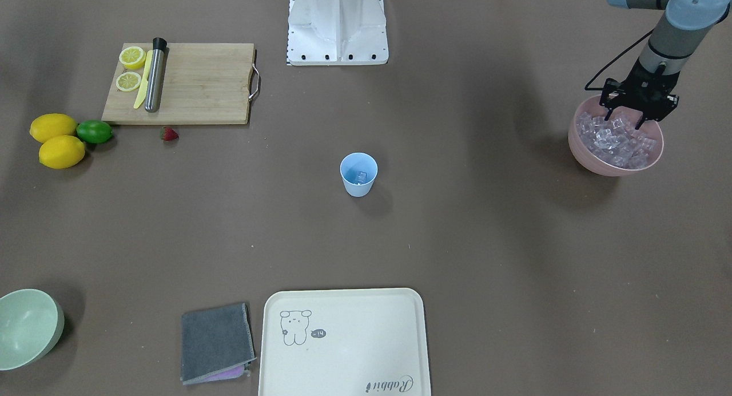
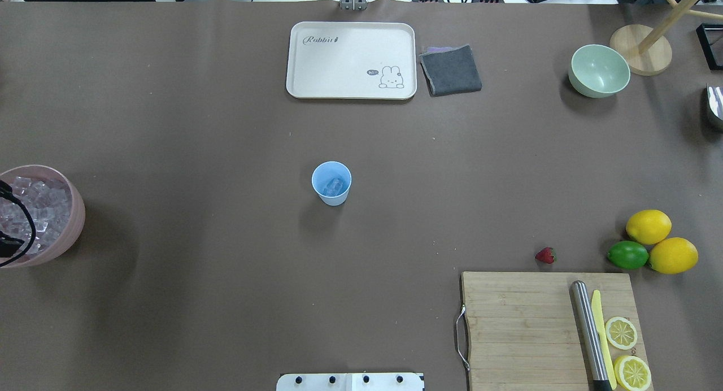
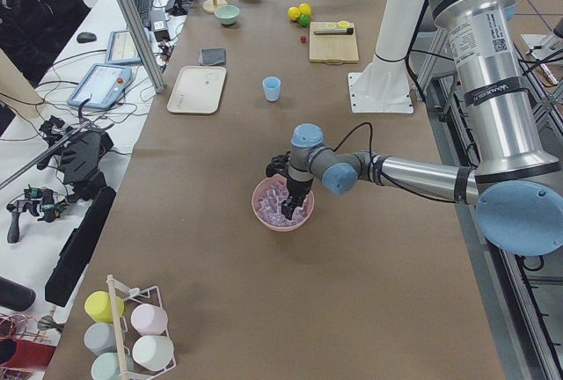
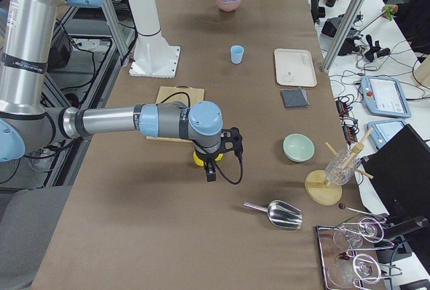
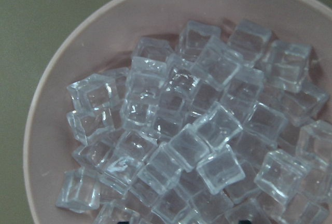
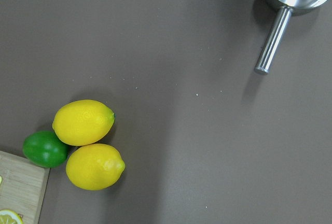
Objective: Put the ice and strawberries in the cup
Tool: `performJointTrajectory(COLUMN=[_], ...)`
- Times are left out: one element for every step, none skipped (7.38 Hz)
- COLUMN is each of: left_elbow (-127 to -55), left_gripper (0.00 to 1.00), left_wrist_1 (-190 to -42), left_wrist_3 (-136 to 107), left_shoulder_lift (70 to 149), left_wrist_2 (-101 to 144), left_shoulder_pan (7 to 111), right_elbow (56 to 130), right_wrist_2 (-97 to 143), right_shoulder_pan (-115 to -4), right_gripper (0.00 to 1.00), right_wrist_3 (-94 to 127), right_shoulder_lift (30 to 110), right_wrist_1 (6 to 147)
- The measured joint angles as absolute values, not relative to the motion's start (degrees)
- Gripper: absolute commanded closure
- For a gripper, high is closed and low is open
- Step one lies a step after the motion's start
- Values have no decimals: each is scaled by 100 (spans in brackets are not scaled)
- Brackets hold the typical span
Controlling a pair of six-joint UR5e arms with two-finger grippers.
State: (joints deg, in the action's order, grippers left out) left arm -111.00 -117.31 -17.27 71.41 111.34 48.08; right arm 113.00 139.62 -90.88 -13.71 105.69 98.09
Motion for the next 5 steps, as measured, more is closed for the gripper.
performJointTrajectory(left_elbow=[-11082,-11071,-11066,-11072,-11104], left_gripper=[31,33,33,34,37], left_wrist_1=[-11732,-11733,-11731,-11730,-11726], left_wrist_3=[-1635,-1588,-1561,-1513,-1378], left_shoulder_lift=[7122,7100,7090,7089,7099], left_wrist_2=[11199,11219,11225,11238,11280], left_shoulder_pan=[4827,4837,4839,4844,4870], right_elbow=[11304,11308,11310,11311,11311], right_wrist_2=[13963,13965,13965,13966,13966], right_shoulder_pan=[-9088,-9088,-9088,-9088,-9088], right_gripper=[0,0,0,0,0], right_wrist_3=[-1371,-1371,-1371,-1371,-1371], right_shoulder_lift=[10571,10573,10573,10573,10572], right_wrist_1=[9808,9809,9807,9803,9801])
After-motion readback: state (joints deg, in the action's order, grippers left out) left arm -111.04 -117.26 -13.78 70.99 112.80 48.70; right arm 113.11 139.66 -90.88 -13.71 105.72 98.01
